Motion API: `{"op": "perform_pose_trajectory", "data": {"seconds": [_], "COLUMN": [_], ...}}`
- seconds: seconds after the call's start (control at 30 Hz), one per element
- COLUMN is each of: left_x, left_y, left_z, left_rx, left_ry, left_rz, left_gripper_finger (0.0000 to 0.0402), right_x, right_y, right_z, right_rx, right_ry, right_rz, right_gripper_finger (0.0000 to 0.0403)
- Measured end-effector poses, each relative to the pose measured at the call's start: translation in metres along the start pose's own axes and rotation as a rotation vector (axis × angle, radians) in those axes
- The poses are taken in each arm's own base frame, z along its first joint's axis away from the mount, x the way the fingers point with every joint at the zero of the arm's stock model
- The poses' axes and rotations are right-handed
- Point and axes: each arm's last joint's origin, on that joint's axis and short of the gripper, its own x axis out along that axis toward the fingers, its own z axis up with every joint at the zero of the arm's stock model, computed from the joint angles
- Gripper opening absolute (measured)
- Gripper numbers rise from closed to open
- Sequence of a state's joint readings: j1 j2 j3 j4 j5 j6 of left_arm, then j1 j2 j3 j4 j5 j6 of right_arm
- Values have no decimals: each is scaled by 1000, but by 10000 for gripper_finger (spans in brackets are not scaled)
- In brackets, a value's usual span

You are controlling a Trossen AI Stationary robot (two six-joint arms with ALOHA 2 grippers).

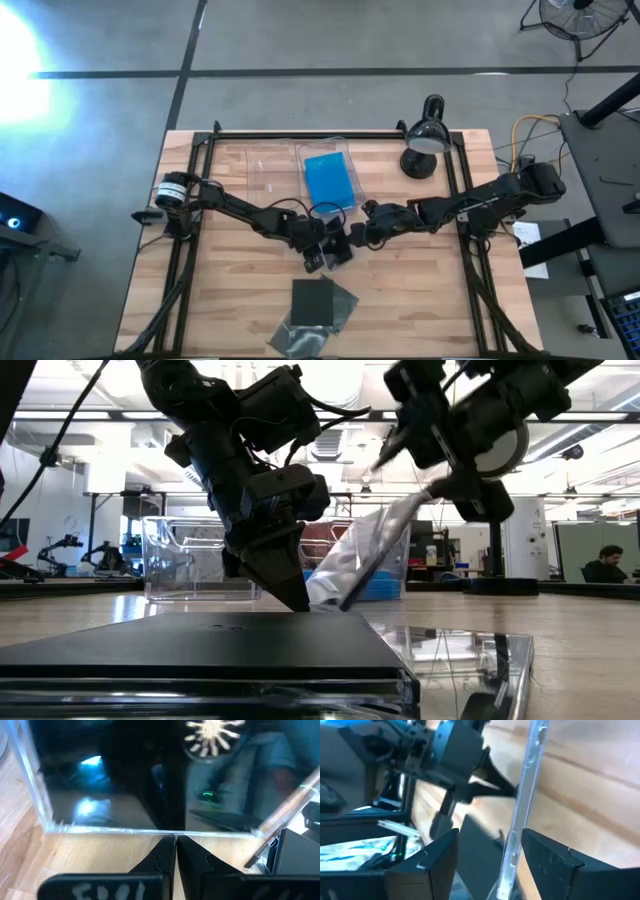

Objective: Pick & place jewel cases by type
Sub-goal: Put the black CD case into the left transparent bin

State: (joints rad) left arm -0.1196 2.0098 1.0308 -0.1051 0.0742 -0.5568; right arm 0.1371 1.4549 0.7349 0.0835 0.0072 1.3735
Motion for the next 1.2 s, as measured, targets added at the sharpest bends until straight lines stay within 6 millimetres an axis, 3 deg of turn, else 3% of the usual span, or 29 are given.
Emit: {"op": "perform_pose_trajectory", "data": {"seconds": [0.17, 0.3, 0.4, 0.5, 0.67, 0.83, 1.0, 1.1, 1.2], "left_x": [0, 0, 1, 1, 0, -11, -36, -53, -76], "left_y": [-1, -4, -4, -4, -3, -11, -28, -33, -37], "left_z": [1, 6, 6, 4, 2, 1, 0, -11, -24], "left_rx": [-1, 5, 4, -10, -19, -16, 6, 3, -7], "left_ry": [-13, -52, -54, -53, -45, -91, -179, -175, -206], "left_rz": [-8, -37, -39, -39, -32, -16, 21, 57, 95], "left_gripper_finger": [3, 3, 3, 3, 3, 3, 3, 3, 3], "right_x": [9, 32, 42, 54, 54, 49, 44, 36, 23], "right_y": [7, -7, 5, 3, 19, 18, 22, 27, 36], "right_z": [2, -1, -1, -3, 1, 0, 0, 1, 3], "right_rx": [-39, -37, -37, -57, -96, -103, -98, -98, -98], "right_ry": [-1, 37, 83, 128, 158, 192, 217, 222, 211], "right_rz": [-15, -131, -83, -117, -78, -191, -188, -160, -120], "right_gripper_finger": [214, 214, 214, 214, 205, 156, 72, 23, 15]}}
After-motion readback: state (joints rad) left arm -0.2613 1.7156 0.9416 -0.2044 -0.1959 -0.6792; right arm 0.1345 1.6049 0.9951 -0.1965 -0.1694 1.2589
